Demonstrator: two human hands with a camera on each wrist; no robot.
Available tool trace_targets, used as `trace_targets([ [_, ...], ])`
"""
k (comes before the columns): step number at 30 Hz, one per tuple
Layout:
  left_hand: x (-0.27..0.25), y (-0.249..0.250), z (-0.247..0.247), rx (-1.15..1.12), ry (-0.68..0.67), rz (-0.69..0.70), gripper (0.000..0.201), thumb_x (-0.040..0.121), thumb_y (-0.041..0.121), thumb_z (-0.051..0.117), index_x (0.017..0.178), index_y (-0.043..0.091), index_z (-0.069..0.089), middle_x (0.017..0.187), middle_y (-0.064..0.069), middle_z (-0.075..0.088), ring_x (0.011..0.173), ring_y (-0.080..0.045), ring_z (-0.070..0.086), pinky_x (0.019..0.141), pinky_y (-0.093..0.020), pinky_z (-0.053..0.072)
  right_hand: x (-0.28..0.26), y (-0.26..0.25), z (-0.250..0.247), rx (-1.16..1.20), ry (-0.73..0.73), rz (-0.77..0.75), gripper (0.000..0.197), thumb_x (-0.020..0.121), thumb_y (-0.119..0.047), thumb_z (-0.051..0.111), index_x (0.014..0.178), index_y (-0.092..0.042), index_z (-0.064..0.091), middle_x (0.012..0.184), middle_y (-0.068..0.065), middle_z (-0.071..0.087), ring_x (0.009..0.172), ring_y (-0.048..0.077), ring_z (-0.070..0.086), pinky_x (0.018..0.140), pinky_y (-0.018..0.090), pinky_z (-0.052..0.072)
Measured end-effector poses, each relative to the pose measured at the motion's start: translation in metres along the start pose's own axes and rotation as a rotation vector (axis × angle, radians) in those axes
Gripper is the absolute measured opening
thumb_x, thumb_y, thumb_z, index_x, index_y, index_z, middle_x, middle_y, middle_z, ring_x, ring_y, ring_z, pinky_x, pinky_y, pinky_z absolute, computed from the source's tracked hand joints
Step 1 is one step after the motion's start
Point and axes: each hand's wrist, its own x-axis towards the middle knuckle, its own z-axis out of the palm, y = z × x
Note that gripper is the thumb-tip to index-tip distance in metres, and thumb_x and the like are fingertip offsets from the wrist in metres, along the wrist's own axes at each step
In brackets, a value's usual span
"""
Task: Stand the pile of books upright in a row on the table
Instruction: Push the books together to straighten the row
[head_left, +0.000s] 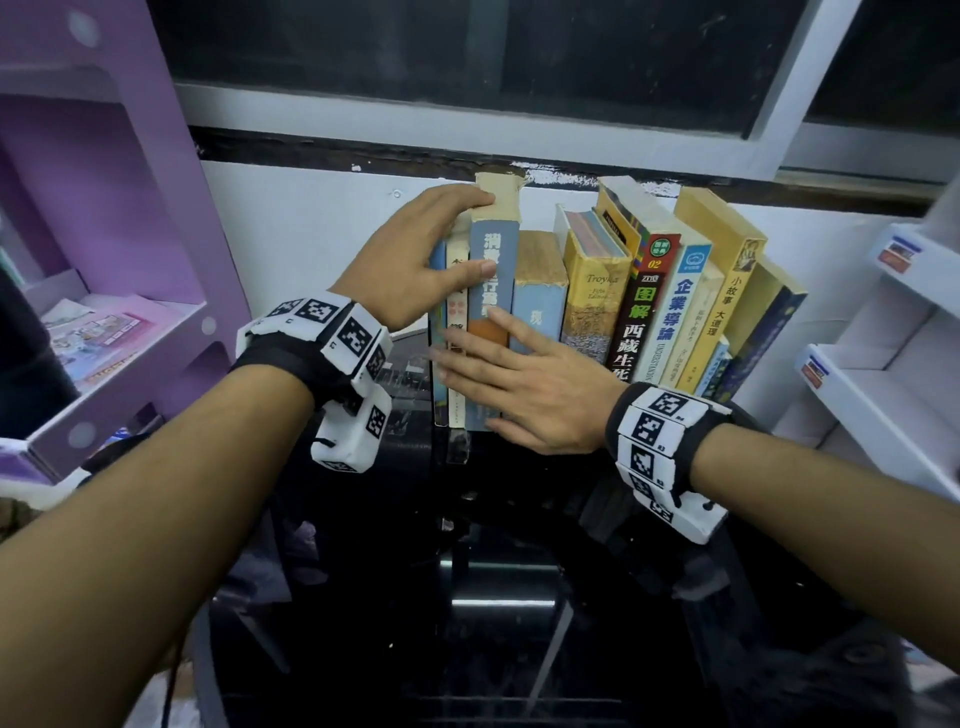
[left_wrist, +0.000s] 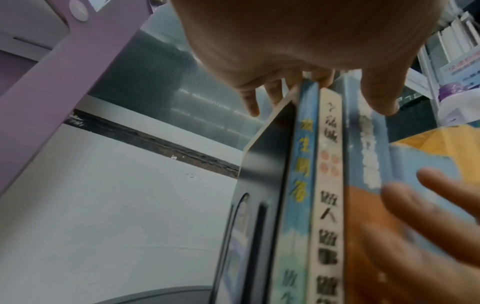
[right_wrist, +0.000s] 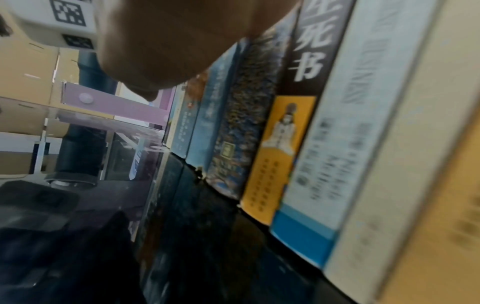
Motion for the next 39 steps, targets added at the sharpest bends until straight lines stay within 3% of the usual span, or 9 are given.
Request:
trace_targets([
  [5,0.019,0.028,-0.006,0.056,0.021,0.069,0.066,0.087,0.055,0.054,0.143,0.022,0.043,0.151,0.001,0.039,0.14,-0.014,0.033,0.114,-0.031,0.025,-0.036,0.006,0.0,-0.007,-0.04,0.01,0.067,0.101,-0.043,0.032,0.155,-0.01,0.013,0.163,0.009,0.007,0.151,0.026,0.002,0.12,0.053,0.0],
  [11,0.05,0.077,0.008,0.119,-0.123,0.211,0.068,0.089,0.061,0.047,0.146,0.025,0.038,0.153,0.004,0.037,0.141,-0.011,0.032,0.115,-0.038,0.028,-0.064,0.011,0.002,-0.013,-0.051,0.051,0.067,0.101,-0.043,0.035,0.155,-0.01,0.014,0.163,0.008,0.006,0.151,0.027,0.002,0.121,0.052,0.004],
  [15,0.056,0.086,0.017,0.202,-0.225,0.174,0.073,0.086,0.066,0.04,0.148,0.028,0.035,0.155,0.006,0.032,0.14,-0.013,0.034,0.111,-0.037,0.033,-0.068,0.011,0.005,0.0,-0.058,0.052,0.067,0.101,-0.044,0.034,0.155,-0.01,0.014,0.163,0.008,0.005,0.151,0.026,0.0,0.121,0.051,0.002],
  [18,0.056,0.087,0.019,0.399,-0.266,0.151,0.073,0.088,0.07,0.035,0.15,0.034,0.025,0.152,0.005,0.039,0.126,-0.021,0.051,0.09,-0.034,0.044,-0.067,0.013,0.007,0.017,-0.054,0.05,0.069,0.1,-0.045,0.036,0.155,-0.01,0.014,0.163,0.009,0.006,0.151,0.026,0.001,0.121,0.049,0.0],
  [20,0.056,0.086,0.021,0.51,-0.269,0.141,0.073,0.089,0.07,0.034,0.152,0.037,0.015,0.14,0.002,0.054,0.108,-0.024,0.061,0.071,-0.029,0.038,-0.066,0.014,0.009,0.022,-0.05,0.047,0.07,0.1,-0.045,0.036,0.155,-0.009,0.014,0.163,0.009,0.006,0.151,0.026,0.002,0.121,0.048,0.0],
  [22,0.055,0.087,0.023,0.577,-0.269,0.136,0.075,0.088,0.071,0.033,0.152,0.039,0.008,0.135,0.003,0.059,0.1,-0.026,0.063,0.066,-0.028,0.034,-0.066,0.014,0.011,0.018,-0.043,0.042,0.071,0.099,-0.046,0.036,0.155,-0.008,0.014,0.163,0.01,0.007,0.151,0.026,0.002,0.121,0.048,0.0],
  [25,0.055,0.092,0.021,0.626,-0.281,0.109,0.076,0.089,0.07,0.032,0.152,0.04,0.003,0.132,0.002,0.061,0.088,-0.024,0.063,0.059,-0.027,0.03,-0.064,0.015,0.013,0.015,-0.054,0.044,0.072,0.099,-0.047,0.034,0.155,-0.007,0.013,0.163,0.011,0.006,0.151,0.026,0.002,0.121,0.049,0.0],
  [29,0.056,0.102,0.018,0.677,-0.32,0.087,0.078,0.091,0.065,0.034,0.154,0.035,-0.001,0.123,-0.005,0.066,0.067,-0.016,0.042,0.05,-0.028,0.021,-0.064,0.016,0.015,0.009,-0.064,0.05,0.073,0.1,-0.049,0.032,0.155,-0.006,0.011,0.163,0.013,0.004,0.151,0.026,0.0,0.121,0.049,0.0],
  [39,0.058,0.096,0.026,0.705,-0.298,0.129,0.083,0.089,0.068,0.035,0.154,0.031,-0.001,0.115,-0.01,0.068,0.091,-0.031,0.062,0.059,-0.03,0.026,-0.064,0.016,0.019,-0.003,-0.07,0.057,0.076,0.098,-0.05,0.031,0.155,-0.005,0.009,0.163,0.012,0.001,0.151,0.025,-0.002,0.121,0.049,-0.002],
])
